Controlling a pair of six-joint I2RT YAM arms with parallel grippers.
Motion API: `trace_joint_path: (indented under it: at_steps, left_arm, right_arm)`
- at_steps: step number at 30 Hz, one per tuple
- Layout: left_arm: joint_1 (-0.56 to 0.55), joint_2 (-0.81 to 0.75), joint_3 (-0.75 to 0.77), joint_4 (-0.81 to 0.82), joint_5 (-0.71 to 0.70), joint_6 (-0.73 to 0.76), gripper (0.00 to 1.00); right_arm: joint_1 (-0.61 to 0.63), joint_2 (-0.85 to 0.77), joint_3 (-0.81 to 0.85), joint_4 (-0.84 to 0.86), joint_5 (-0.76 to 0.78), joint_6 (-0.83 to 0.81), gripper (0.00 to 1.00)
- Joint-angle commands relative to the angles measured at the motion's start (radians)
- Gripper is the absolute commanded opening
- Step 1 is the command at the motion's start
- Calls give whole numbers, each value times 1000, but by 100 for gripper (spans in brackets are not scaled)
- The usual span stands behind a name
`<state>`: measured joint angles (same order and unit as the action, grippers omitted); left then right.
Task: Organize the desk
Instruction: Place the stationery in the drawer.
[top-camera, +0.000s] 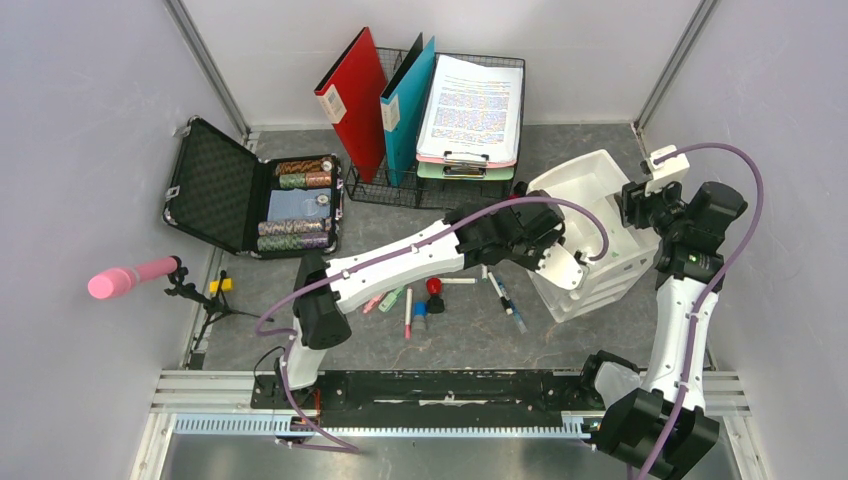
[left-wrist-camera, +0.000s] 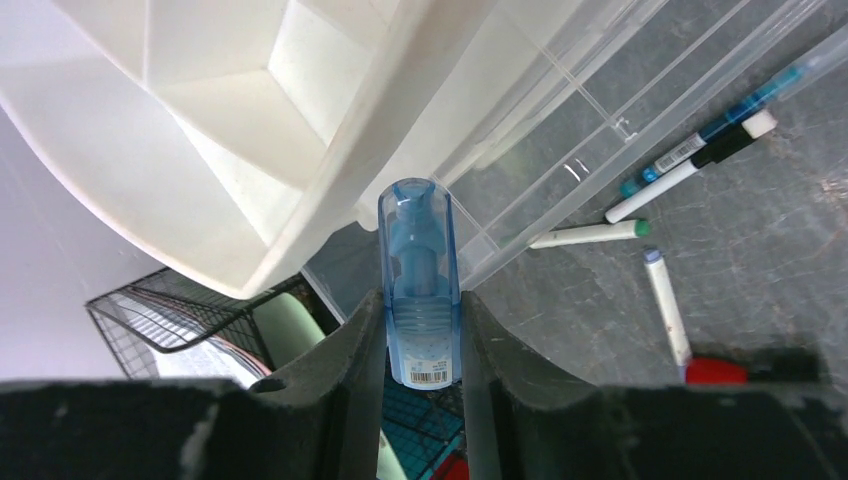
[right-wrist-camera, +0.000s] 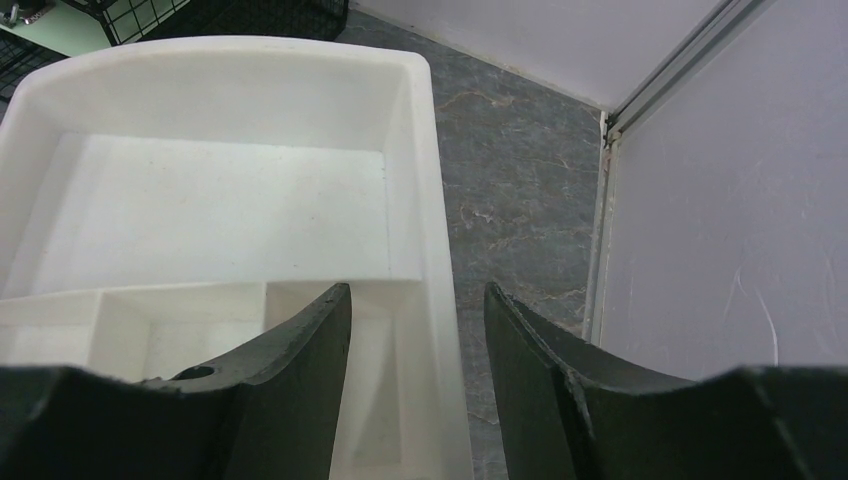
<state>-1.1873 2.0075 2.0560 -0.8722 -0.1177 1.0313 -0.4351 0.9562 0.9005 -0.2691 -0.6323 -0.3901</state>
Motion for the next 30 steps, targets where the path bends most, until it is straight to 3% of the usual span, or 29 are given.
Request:
trace_joint_path:
  at_steps: [1, 10, 19, 25, 30]
  left_arm:
    - [-13, -9, 27, 44, -53, 129, 31]
    - [-21, 23, 24, 74, -81, 226, 43]
    - [-27, 17, 18, 105, -122, 255, 64]
    - [-27, -99, -9, 116, -132, 152, 83]
    - [-22, -253, -107, 125, -132, -20, 97]
  right_arm:
    - [9, 21, -53, -80, -20, -15, 58]
    - [9, 20, -57, -80, -16, -18, 58]
    - [9, 26, -58, -79, -19, -20, 58]
    - [9, 32, -50, -80, -23, -17, 58]
    - [9, 32, -52, -80, -23, -18, 58]
